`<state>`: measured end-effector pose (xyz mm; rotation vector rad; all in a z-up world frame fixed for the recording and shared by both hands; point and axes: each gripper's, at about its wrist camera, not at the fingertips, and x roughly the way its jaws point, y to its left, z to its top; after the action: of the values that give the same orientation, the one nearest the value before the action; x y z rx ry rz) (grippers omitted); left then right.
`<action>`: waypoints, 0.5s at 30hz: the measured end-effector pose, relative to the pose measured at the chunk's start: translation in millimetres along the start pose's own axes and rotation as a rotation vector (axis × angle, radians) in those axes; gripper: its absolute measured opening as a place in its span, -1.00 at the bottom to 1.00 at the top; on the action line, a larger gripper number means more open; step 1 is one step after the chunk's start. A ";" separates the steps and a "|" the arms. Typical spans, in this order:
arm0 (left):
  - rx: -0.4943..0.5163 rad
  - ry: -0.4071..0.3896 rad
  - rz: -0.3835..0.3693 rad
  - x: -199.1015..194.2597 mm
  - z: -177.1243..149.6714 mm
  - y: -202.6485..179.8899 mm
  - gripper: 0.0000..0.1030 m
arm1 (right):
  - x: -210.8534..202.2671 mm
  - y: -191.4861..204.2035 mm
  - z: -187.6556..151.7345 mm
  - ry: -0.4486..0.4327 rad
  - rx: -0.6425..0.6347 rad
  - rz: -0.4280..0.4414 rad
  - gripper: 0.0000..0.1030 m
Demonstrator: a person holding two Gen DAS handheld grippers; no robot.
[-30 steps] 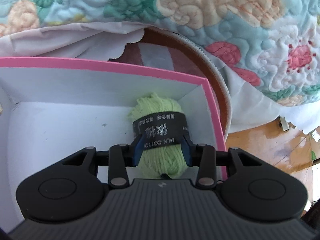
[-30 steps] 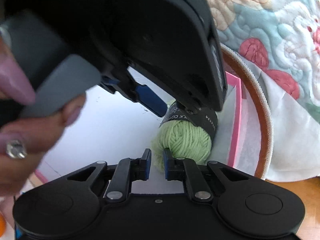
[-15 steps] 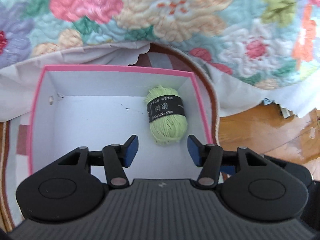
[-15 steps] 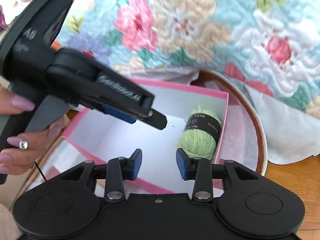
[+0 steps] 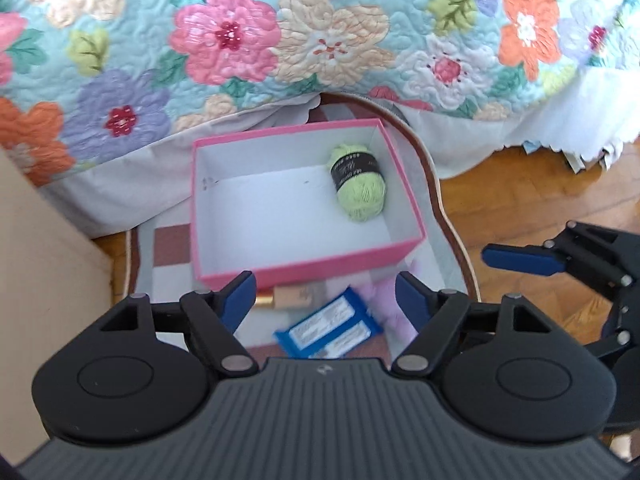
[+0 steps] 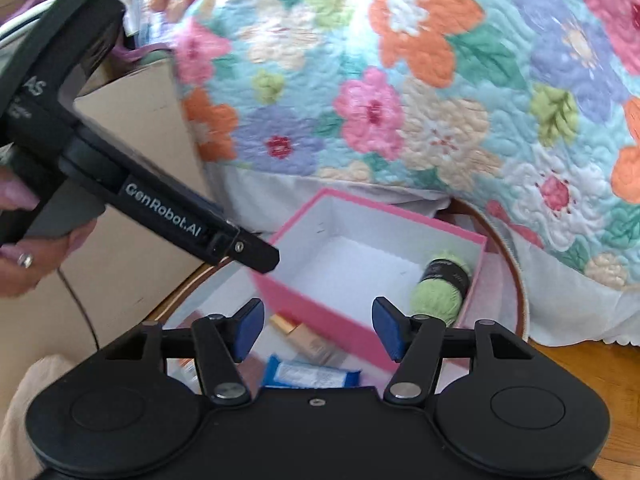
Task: Organize objects
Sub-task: 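Open the left gripper to release the yarn and withdraw, then lower the left gripper onto the white soap bar and close on it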
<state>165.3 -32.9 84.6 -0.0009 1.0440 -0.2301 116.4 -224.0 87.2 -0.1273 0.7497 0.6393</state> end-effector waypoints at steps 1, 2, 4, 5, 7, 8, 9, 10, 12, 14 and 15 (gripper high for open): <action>-0.001 0.002 -0.001 -5.9 -5.0 0.8 0.50 | -4.2 3.3 -1.6 0.007 -0.005 0.008 0.31; -0.005 0.007 -0.004 -11.8 -11.0 2.5 0.50 | -10.5 8.4 -5.1 0.019 -0.014 0.019 0.31; -0.013 0.015 -0.005 -21.3 -22.6 6.0 0.50 | -17.2 13.0 -10.1 0.035 -0.023 0.031 0.38; -0.014 0.017 -0.007 -25.3 -28.7 7.0 0.51 | -18.9 13.7 -11.5 0.044 -0.025 0.038 0.48; -0.011 0.024 -0.014 -29.8 -40.0 8.8 0.53 | -22.6 17.8 -18.4 0.064 -0.025 0.061 0.65; -0.010 0.031 -0.020 -30.7 -45.8 9.5 0.54 | -24.6 20.1 -23.3 0.073 -0.025 0.072 0.70; -0.010 0.036 -0.026 -30.8 -51.5 10.5 0.54 | -25.4 22.0 -28.1 0.082 -0.022 0.082 0.70; -0.010 0.041 -0.030 -29.8 -56.8 11.0 0.56 | -25.0 24.3 -34.2 0.095 -0.018 0.096 0.71; -0.009 0.047 -0.031 -25.5 -67.5 10.8 0.63 | -20.9 26.2 -45.8 0.122 -0.005 0.113 0.71; 0.001 0.056 -0.041 -16.5 -78.1 10.2 0.65 | -12.2 27.4 -59.3 0.153 0.006 0.121 0.71; 0.005 0.063 -0.044 -11.5 -82.7 9.9 0.66 | -9.3 28.7 -65.4 0.162 0.009 0.120 0.71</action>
<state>90.8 -12.1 51.6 -0.0124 1.1065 -0.2745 55.7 -227.0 48.6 -0.1277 0.9211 0.7455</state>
